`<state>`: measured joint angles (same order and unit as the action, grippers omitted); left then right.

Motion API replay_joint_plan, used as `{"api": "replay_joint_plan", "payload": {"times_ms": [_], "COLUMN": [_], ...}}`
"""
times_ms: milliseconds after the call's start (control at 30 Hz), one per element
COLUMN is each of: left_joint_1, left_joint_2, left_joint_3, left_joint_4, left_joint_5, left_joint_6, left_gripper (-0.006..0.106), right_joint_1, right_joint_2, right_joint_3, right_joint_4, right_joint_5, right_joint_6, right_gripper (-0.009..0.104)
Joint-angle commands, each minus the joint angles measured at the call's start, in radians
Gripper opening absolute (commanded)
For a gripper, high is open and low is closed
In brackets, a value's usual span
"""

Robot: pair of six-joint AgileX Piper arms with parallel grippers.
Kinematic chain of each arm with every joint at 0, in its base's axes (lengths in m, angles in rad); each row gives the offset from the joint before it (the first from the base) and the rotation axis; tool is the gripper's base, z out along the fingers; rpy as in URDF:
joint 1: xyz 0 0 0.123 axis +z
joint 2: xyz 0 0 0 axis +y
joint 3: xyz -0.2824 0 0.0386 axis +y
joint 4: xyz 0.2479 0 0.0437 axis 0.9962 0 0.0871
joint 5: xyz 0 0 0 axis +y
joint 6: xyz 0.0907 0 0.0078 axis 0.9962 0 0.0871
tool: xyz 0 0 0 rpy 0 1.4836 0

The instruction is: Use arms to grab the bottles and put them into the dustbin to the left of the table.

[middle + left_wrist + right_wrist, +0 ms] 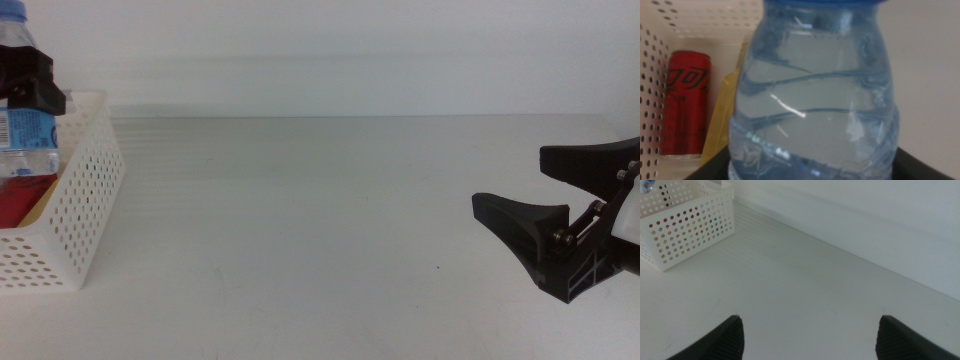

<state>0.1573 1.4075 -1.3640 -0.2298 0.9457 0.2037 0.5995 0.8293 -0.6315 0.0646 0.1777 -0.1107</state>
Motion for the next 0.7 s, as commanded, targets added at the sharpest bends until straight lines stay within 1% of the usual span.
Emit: {"api": "replay_joint_plan", "payload": {"times_ms": [0,200,300,467,667], "left_joint_1": [0.028,0.068,0.068,0.068,0.068], "left_joint_2": [0.012,0.128,0.176,0.234,0.314], "left_joint_3": [-0.086,-0.162,-0.206,-0.274,-0.356], "left_joint_4": [-0.063,-0.045,-0.006,0.022,0.113], "left_joint_5": [-0.019,0.038,0.087,0.144,0.202], "left_joint_6": [0.048,0.056,0.056,0.071,0.071], "left_gripper": [-0.005,-0.005,-0.005,-0.005,-0.005], "right_joint_1": [0.004,0.004,0.004,0.004,0.004], "right_joint_2": [-0.009,-0.009,-0.009,-0.009,-0.009], "right_joint_3": [-0.027,-0.027,-0.027,-0.027,-0.027], "right_joint_4": [-0.002,-0.002,-0.002,-0.002,-0.002], "right_joint_5": [-0.073,-0.073,-0.073,-0.073,-0.073], "right_joint_6": [-0.013,-0.013,-0.013,-0.013,-0.013], "right_gripper": [0.077,0.077,0.077,0.077,0.077]}}
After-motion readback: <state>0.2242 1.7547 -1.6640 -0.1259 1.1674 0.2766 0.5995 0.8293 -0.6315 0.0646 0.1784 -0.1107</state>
